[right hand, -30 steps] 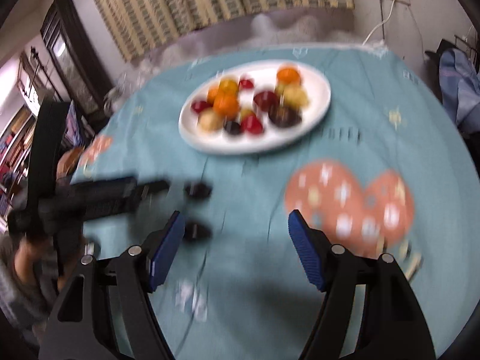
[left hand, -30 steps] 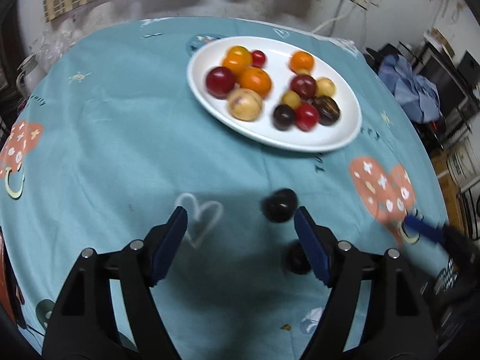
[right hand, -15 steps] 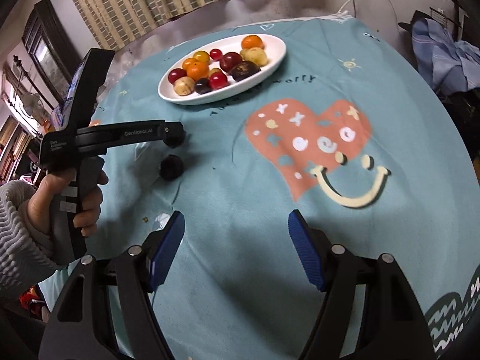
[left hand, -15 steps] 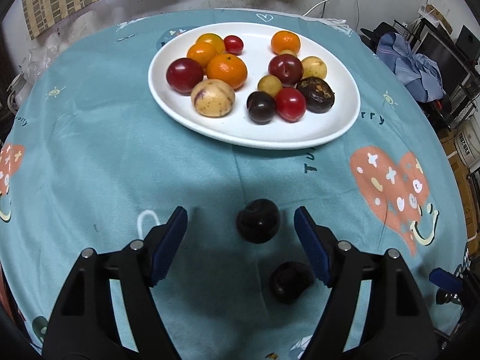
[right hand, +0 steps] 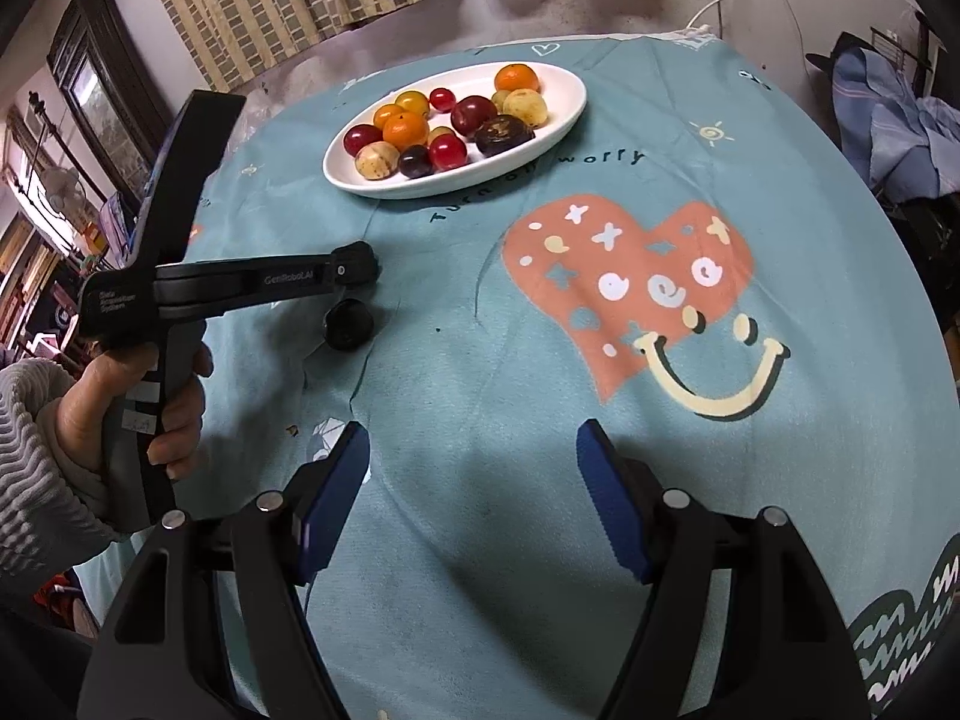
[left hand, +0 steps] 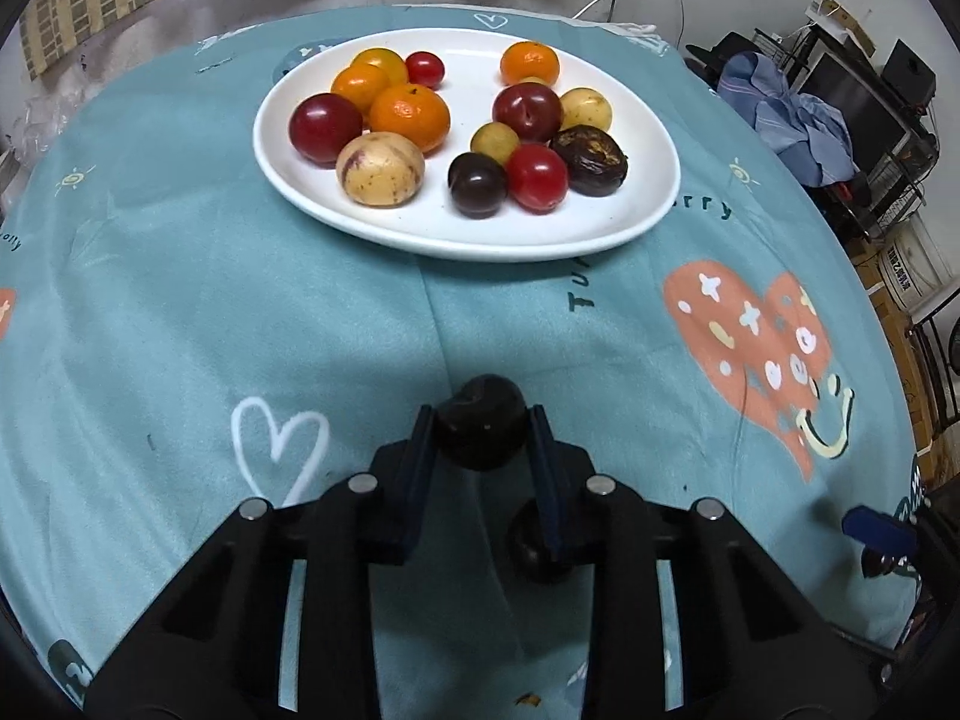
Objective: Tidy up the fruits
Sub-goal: 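Grasp a dark plum with the left tool while the right tool grasps the last dark plum, then carry both dark plums over the plate and open both tools to release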
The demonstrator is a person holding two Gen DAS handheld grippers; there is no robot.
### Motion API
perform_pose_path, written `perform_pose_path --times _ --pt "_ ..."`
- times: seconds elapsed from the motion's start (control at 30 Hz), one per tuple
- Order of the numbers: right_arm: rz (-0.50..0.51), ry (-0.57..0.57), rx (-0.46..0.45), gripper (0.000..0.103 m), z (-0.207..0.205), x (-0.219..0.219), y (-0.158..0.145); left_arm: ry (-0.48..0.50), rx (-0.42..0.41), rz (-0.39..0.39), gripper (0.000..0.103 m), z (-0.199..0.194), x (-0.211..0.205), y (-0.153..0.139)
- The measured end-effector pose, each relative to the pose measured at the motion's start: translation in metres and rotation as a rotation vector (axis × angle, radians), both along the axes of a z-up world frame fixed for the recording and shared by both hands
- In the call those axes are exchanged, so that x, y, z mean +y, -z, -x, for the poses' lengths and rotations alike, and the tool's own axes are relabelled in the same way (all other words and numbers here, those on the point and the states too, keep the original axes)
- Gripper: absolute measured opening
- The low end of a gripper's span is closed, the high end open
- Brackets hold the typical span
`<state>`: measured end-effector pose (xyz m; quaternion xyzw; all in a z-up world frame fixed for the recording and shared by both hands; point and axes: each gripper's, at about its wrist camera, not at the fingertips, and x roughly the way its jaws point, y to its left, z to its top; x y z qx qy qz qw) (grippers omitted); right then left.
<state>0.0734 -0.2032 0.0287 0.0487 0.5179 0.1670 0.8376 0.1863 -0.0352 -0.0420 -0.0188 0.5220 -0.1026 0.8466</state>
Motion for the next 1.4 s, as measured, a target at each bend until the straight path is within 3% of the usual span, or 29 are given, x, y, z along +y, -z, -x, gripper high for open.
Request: perform_pose_path --times 0.47,0.73,0.83,0.9,1.17,1.4 --pt "0.065 -0.107 0.020 0.072 -0.012 0.036 0.004 -0.103 -0.030 -0.006 0.031 0.045 0.057 -0.024" --pt "-0.027 -0.136 -0.025 0.071 -0.045 0.058 0.001 -0.204 -0.020 -0.003 0.031 0.077 0.097 -0.026" --pt "-0.022 -0.177 -0.029 0.067 -0.059 0.077 0.004 -0.241 -0.014 0.001 0.031 0.090 0.109 -0.026" --pt "0.003 -0.222 -0.022 0.056 -0.064 0.092 0.010 -0.256 -0.011 0.003 0.031 0.095 0.114 -0.026" --pt "0.061 -0.273 0.021 0.034 -0.071 0.111 0.041 -0.296 0.000 0.011 0.031 0.118 0.122 -0.024" --pt "-0.005 -0.263 0.028 0.032 -0.048 0.096 0.023 -0.255 0.023 0.030 0.031 0.121 0.103 -0.018"
